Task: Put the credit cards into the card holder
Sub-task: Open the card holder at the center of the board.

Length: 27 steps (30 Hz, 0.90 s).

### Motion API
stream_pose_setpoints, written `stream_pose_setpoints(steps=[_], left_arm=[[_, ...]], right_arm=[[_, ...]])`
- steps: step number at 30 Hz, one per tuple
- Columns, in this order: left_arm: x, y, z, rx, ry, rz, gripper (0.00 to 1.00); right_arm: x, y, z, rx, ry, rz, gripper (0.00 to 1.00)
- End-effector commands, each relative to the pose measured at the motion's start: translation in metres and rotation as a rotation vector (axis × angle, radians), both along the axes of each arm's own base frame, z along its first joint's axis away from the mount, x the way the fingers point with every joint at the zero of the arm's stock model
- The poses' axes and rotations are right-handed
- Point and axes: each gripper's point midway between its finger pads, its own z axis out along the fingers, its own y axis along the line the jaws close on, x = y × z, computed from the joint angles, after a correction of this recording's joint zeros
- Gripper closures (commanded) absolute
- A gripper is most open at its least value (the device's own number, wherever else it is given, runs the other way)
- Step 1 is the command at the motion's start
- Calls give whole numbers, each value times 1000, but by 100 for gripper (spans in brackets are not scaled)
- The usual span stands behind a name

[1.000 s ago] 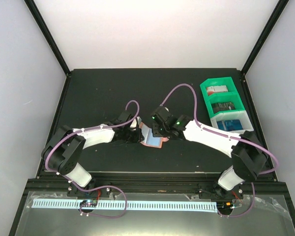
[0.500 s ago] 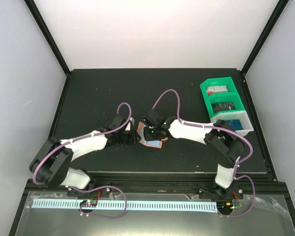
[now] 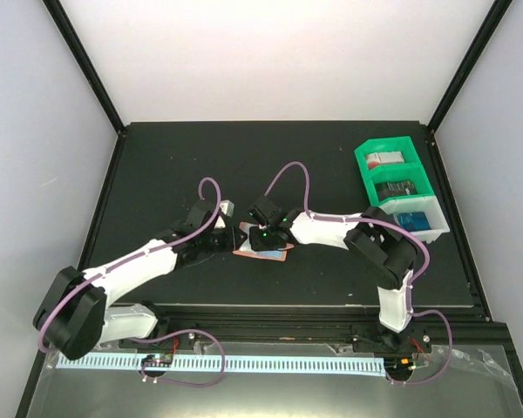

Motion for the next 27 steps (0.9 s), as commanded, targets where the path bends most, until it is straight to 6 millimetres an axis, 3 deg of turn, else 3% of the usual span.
stream_pose_setpoints(steps=[1,8,15,20,24,27], left_arm=[[11,-11,2,-31,-5,-37,80],[20,-32,-22,-68,49,-99,85],[28,-29,-57,-6,92,-75,85],[20,-29,-64,-16,112,-93,85],[16,-32,-60,-37,108,-119,83],[16,-32,-59,-30,105,-126,81]], right_arm=[[-1,-8,-14,-24,14,-36,81],[-2,-3,4,41,-15,-11,81],[2,-15,42,67,-75,3,81],[20,-63,96,39,-218,-68,76],[53,-138,123,-38,-301,-217,66],[76,-202,135,-90,-338,-355,46]])
